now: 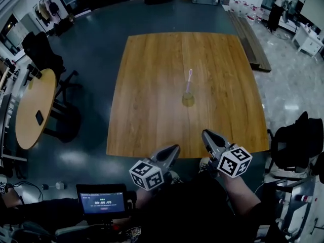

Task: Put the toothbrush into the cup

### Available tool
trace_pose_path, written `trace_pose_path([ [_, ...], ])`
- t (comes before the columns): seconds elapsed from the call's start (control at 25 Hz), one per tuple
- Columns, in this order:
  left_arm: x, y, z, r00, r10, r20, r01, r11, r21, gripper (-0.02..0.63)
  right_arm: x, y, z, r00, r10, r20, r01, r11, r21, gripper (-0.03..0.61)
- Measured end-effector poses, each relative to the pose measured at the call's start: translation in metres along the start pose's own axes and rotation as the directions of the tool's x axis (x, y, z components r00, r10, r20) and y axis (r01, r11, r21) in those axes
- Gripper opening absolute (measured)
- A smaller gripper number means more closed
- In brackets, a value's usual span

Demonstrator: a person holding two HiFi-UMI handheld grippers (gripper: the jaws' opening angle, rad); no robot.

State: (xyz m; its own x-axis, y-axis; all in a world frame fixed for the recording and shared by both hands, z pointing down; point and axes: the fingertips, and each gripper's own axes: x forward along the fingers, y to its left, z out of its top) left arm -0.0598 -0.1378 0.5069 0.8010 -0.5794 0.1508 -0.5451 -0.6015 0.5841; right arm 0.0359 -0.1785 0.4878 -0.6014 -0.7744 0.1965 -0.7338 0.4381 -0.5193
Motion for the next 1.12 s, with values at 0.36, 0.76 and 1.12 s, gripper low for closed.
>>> trace_pose_path([
  [0.36,0.013,-0.056,-0.022,0.997,-0.075,-0.026,0.076,0.996,0.045,0.003,-0.076,0.033,-0.01,0.998,0.024,0.051,-0.025,1.0,0.012,0.006],
  [0.76,0.006,-0.146,-0.086,0.999,-0.038,0.006,0.038,0.999,0.037,0.003,-0.171,0.042,-0.042,0.995,0.095,0.013,-0.095,0.995,-0.022,0.006],
  [1.12,-0.03,-0.193,-0.132,0.998,0.064,0.021,-0.065,0.997,0.047,0.003,-0.227,0.051,-0.081,0.988,0.154,-0.018,-0.153,0.987,0.054,0.006],
])
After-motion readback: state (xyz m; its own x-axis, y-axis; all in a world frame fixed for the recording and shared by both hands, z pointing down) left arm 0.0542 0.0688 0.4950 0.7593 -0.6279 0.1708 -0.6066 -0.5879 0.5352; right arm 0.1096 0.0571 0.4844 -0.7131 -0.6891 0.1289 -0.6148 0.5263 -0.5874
